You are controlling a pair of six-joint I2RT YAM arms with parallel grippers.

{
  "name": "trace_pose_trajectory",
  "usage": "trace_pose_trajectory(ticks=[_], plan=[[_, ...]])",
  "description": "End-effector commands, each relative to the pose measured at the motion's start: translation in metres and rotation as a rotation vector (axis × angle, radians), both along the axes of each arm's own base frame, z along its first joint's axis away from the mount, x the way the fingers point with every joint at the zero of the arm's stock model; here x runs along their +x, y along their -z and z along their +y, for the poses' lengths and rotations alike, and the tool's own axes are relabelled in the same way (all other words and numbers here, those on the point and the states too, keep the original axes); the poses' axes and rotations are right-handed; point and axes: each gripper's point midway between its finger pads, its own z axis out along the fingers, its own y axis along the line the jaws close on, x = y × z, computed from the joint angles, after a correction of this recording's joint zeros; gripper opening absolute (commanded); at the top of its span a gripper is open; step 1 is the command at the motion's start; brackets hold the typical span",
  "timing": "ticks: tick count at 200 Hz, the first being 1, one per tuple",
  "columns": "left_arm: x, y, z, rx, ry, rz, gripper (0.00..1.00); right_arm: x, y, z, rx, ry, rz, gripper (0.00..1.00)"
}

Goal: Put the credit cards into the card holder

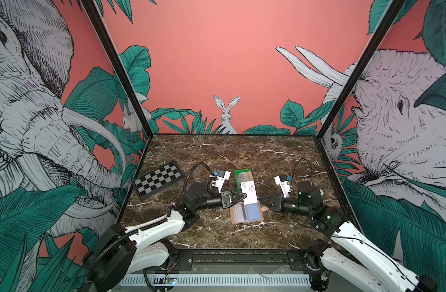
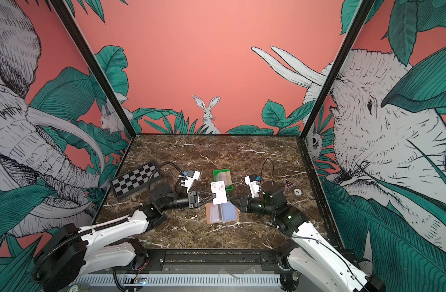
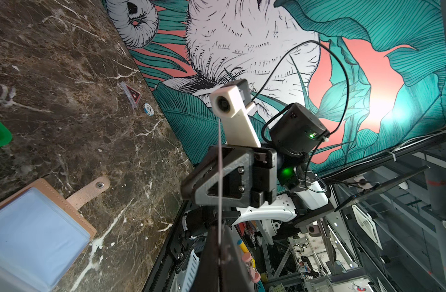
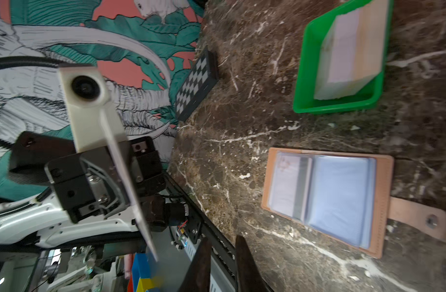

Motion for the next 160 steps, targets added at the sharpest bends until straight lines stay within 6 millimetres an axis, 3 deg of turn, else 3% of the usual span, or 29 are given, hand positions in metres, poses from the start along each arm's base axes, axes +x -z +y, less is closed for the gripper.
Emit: trace_pose_trajectory(ticks=[1, 47, 74, 98, 124, 160], plan=[[0.001, 0.004, 0.004, -0.009, -0.042, -0.003, 0.0, 0.007, 0.016, -0.018, -0.119, 0.068, -0.012, 0.21], [0.011, 0.033, 0.008, 0.064, -0.129, 0.055, 0.0, 0.011, 0.049, -0.029, -0.251, 0.088, 0.035, 0.22], [0.018, 0.072, 0.015, 0.183, -0.198, 0.103, 0.0, 0.012, 0.068, -0.029, -0.311, 0.066, 0.07, 0.24], [0.02, 0.089, 0.011, 0.203, -0.201, 0.135, 0.0, 0.014, 0.086, -0.03, -0.363, 0.054, 0.105, 0.24], [0.023, 0.12, 0.009, 0.266, -0.204, 0.192, 0.0, 0.014, 0.108, -0.032, -0.425, 0.04, 0.151, 0.23], [0.027, 0.139, 0.0, 0.259, -0.193, 0.242, 0.0, 0.015, 0.129, -0.028, -0.454, 0.016, 0.193, 0.21]])
